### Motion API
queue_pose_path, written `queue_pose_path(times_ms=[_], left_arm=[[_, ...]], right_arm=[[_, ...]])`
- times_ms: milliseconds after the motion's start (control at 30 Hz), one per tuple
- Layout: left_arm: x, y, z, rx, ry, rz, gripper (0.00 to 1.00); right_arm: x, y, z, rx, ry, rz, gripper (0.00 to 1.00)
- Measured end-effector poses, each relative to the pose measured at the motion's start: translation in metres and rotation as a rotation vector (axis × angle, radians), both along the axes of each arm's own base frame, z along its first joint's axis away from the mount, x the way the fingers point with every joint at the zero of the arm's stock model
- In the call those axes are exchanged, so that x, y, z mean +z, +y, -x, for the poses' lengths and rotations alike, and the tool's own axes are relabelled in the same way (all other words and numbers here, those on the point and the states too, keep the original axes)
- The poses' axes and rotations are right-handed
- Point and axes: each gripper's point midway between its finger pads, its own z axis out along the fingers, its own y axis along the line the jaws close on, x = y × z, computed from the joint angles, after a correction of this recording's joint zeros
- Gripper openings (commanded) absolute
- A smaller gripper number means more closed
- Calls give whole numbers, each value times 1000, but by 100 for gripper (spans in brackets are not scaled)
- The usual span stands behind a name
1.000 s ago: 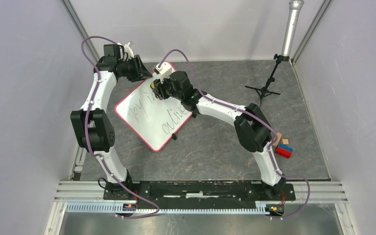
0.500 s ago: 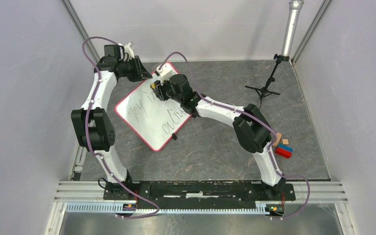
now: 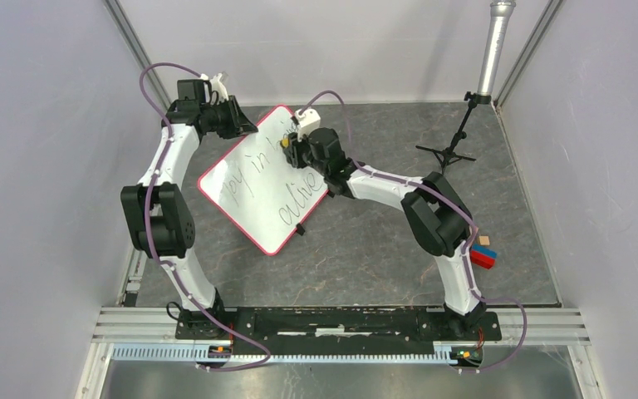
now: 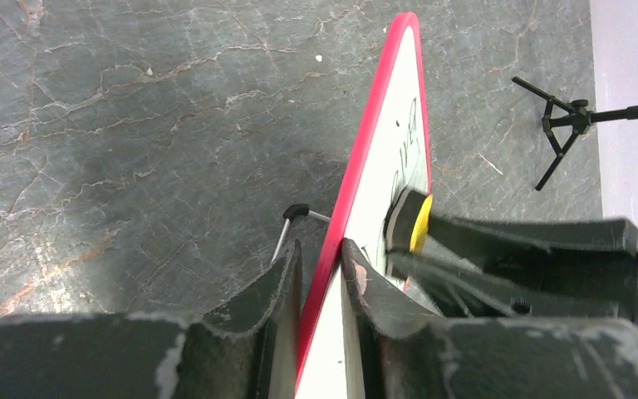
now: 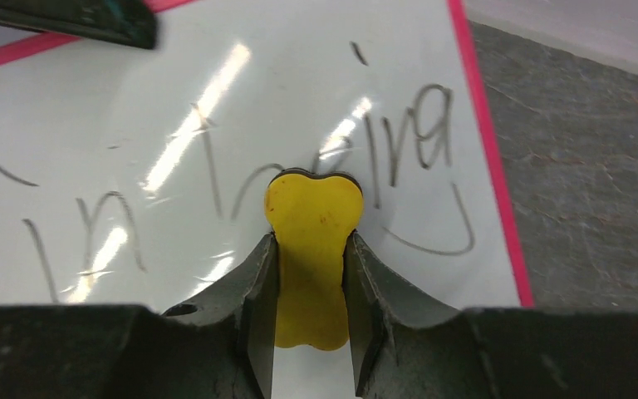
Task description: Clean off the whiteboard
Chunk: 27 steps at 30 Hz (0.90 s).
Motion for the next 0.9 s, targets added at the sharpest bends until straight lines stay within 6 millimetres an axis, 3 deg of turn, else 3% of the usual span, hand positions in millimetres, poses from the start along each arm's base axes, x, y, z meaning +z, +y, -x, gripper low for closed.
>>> queue_pose_path(times_ms=[100, 267, 367, 567, 667, 767, 900], left_arm=[[0, 1, 0, -1, -14, -6, 4], [3, -2, 2, -14, -41, -11, 2], [4, -7, 4, -33, -55, -19, 2], [11, -14, 2, -69, -136, -70, 2], [12, -15, 6, -77, -154, -78, 2], [11, -15, 6, -84, -188, -110, 2], [11, -15, 6, -97, -243, -139, 2]], right_arm=[[-9, -22, -12, -46, 29, -4, 30], [-13, -32, -18, -75, 41, 6, 30], [-8, -24, -14, -62, 30, 19, 30], [30, 33, 10, 73, -25, -39, 30], [40, 51, 20, 121, -36, -62, 30], [39, 53, 20, 128, -19, -80, 30], [33, 33, 1, 81, 28, -100, 30]])
